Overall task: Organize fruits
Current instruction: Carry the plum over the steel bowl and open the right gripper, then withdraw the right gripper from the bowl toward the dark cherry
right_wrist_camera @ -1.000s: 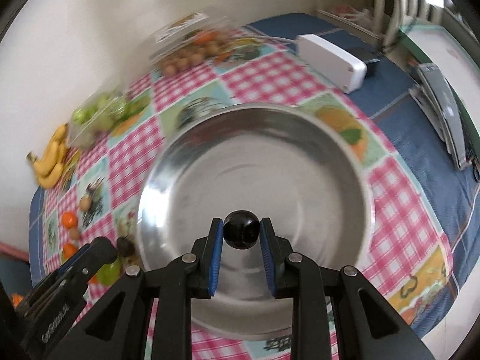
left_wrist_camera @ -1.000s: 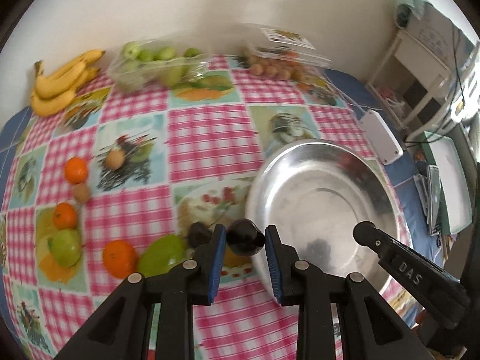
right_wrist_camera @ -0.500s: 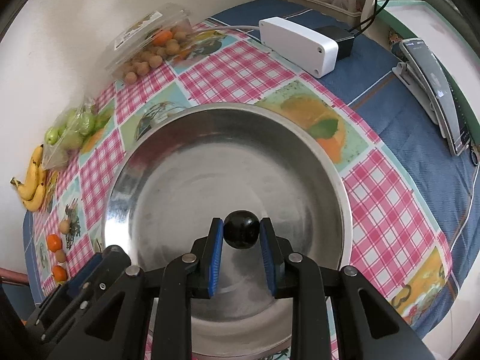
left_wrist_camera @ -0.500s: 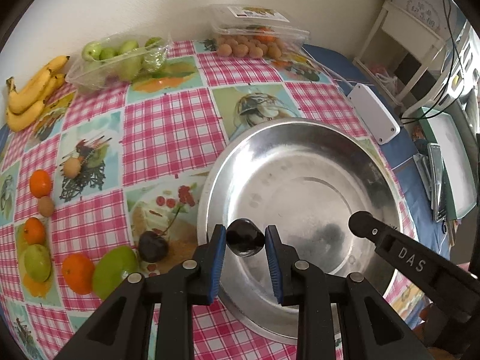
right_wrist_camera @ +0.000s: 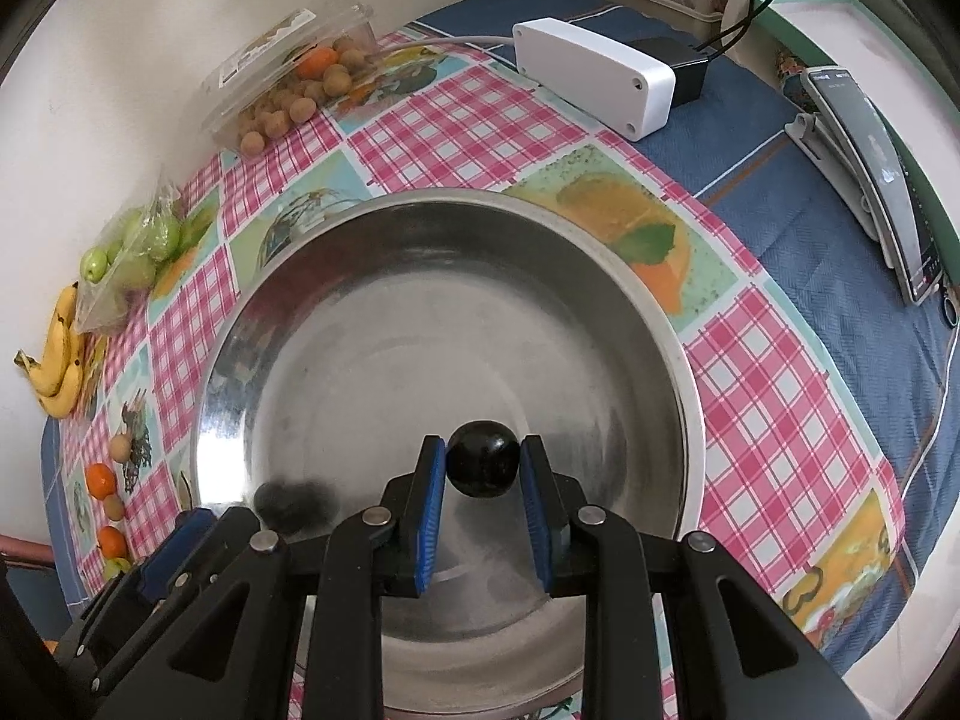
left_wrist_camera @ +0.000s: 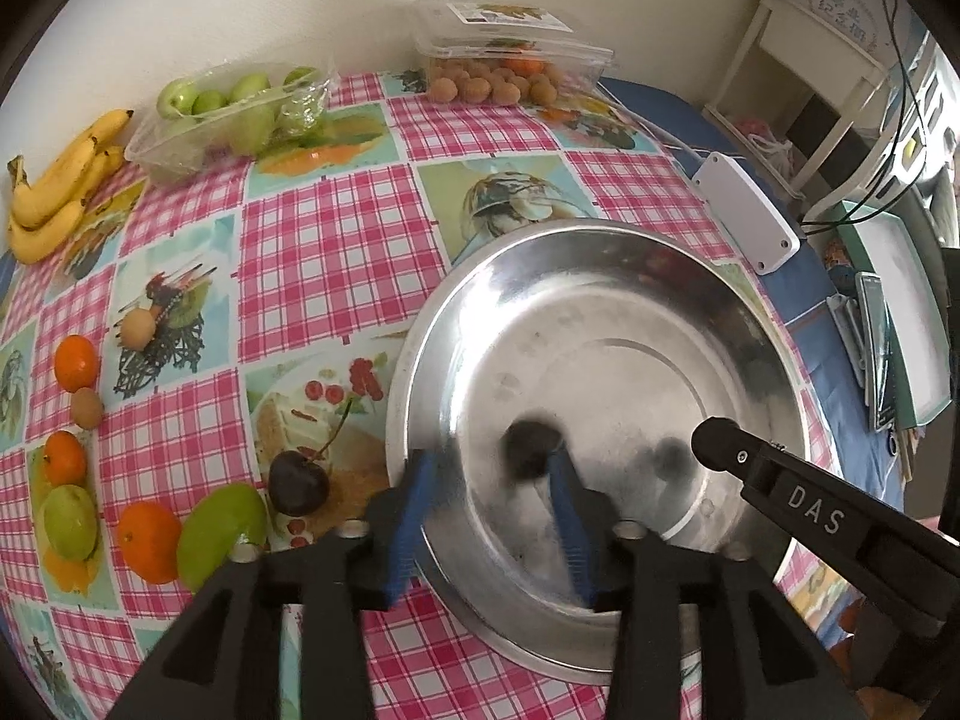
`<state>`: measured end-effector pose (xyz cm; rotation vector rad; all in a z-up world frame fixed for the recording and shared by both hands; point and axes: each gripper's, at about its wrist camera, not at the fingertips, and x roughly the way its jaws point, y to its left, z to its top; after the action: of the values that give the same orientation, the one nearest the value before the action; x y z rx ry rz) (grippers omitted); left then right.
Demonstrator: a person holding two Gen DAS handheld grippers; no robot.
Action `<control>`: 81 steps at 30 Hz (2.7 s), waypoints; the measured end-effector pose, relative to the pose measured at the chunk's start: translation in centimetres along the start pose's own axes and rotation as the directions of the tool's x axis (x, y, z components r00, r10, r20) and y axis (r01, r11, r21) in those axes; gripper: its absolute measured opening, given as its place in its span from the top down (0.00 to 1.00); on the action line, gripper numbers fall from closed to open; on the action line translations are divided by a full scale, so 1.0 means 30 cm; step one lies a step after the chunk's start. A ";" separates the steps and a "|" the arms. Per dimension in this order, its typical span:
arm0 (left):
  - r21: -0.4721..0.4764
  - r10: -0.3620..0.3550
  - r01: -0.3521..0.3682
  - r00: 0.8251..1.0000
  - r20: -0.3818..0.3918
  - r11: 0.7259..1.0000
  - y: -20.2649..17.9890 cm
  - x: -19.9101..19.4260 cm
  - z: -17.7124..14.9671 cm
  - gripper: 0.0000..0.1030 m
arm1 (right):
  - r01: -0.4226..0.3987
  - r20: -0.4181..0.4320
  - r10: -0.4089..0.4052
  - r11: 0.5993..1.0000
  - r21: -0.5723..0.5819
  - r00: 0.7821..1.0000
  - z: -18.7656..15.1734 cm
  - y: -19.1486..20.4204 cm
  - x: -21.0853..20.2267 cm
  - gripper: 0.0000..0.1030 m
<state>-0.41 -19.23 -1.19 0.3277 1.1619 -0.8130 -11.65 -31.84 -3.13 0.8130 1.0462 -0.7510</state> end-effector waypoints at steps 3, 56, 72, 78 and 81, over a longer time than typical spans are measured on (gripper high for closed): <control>0.007 0.008 -0.008 1.000 0.006 1.000 -0.003 -0.011 0.001 0.46 | 0.009 -0.006 -0.009 1.000 -0.004 1.000 0.008 0.006 0.006 0.73; -0.287 0.326 -0.330 0.943 -0.064 0.899 0.314 -0.063 -0.050 0.00 | 0.035 -0.023 -0.041 0.977 -0.212 0.999 -0.047 0.130 0.009 0.00; -0.308 0.359 -0.344 0.933 -0.007 0.887 0.436 -0.151 -0.070 0.00 | -0.080 -0.004 0.082 0.963 -0.256 0.997 -0.078 0.186 -0.028 0.00; -0.388 0.411 -0.383 0.912 -0.014 0.838 0.576 -0.207 -0.107 0.00 | -0.091 -0.010 0.092 0.956 -0.278 0.996 -0.103 0.231 -0.036 0.00; -0.431 0.441 -0.405 0.897 -0.019 0.806 0.646 -0.240 -0.128 0.00 | -0.100 -0.015 0.100 0.950 -0.296 0.995 -0.117 0.264 -0.036 0.00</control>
<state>9.65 -0.84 0.51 0.1748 1.0986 -0.1629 -6.86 -24.75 -1.42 0.6016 1.0783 -0.4916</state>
